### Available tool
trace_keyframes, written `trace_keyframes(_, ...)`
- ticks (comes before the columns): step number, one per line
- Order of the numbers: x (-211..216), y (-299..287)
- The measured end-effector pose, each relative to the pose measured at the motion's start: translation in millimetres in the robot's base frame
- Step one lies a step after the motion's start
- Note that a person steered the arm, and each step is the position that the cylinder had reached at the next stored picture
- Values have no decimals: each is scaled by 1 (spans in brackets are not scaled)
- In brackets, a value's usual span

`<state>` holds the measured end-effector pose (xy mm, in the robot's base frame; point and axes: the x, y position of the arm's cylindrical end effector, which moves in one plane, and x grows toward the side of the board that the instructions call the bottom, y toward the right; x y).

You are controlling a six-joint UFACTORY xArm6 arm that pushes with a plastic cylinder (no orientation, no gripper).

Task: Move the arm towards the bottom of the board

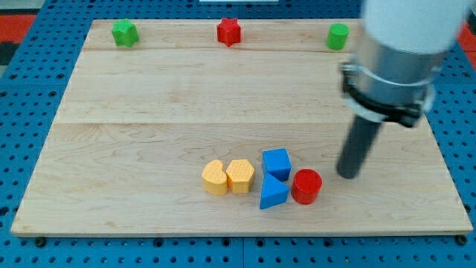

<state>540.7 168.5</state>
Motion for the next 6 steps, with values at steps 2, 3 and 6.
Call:
trace_keyframes(2, 27, -58)
trace_keyframes(3, 21, -144)
trace_keyframes(6, 74, -72)
